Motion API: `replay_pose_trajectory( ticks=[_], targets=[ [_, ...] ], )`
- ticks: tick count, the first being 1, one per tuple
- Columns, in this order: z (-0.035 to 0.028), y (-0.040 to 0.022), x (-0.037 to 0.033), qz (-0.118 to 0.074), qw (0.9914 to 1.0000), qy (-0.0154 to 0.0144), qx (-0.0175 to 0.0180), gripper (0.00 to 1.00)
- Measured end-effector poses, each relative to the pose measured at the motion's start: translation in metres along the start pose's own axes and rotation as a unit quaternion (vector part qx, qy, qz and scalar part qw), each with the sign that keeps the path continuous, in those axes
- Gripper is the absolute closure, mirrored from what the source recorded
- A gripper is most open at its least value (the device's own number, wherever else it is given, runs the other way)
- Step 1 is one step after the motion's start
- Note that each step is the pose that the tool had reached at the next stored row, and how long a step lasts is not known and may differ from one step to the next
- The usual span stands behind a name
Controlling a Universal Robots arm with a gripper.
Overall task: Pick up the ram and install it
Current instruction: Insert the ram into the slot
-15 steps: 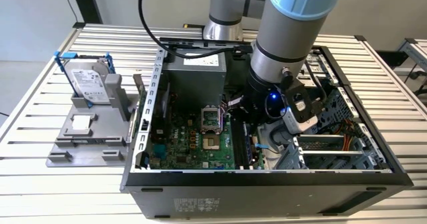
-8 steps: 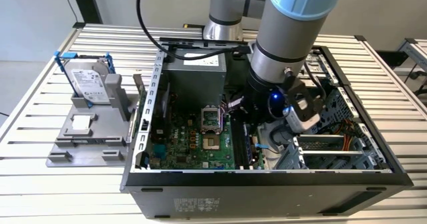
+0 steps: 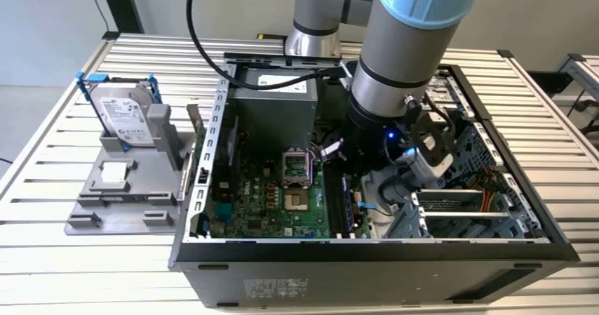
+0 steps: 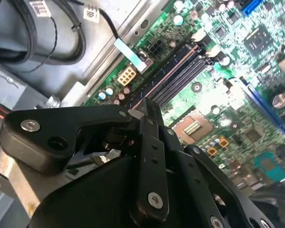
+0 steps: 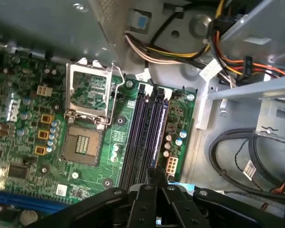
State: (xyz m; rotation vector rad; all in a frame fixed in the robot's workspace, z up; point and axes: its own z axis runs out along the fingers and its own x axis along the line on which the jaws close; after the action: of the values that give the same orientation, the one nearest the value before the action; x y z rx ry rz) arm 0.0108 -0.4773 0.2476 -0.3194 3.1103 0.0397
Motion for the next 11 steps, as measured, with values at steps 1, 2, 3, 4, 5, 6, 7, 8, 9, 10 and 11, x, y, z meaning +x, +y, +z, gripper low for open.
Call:
replay_pose_trajectory(
  ticks=[1,2,3,4,5,6,7,8,9,10,11],
  targets=[
    [0.0001,0.0,0.0,-0.009,0.99996,0.0002,-0.0002,1.0],
    [0.0,0.0,0.0,-0.018,0.99983,0.0004,-0.0003,1.0],
    [0.0,0.0,0.0,-0.027,0.99962,0.0006,-0.0005,1.0],
    [0.0,0.0,0.0,-0.036,0.99933,0.0007,-0.0007,1.0],
    [0.0,0.0,0.0,-0.045,0.99897,0.0009,-0.0008,1.0],
    [0.0,0.0,0.0,-0.054,0.99851,0.0011,-0.0009,1.0],
    [0.0001,0.0,0.0,-0.064,0.99797,0.0013,-0.0011,1.0],
    [0.0001,0.0,0.0,-0.073,0.99736,0.0015,-0.0013,1.0],
    [0.0,0.0,0.0,-0.082,0.99666,0.0017,-0.0014,1.0],
    [0.0,0.0,0.0,-0.091,0.99589,0.0019,-0.0016,1.0],
    [0.0,0.0,0.0,-0.1,0.995,0.0022,-0.0017,1.0]
  ],
)
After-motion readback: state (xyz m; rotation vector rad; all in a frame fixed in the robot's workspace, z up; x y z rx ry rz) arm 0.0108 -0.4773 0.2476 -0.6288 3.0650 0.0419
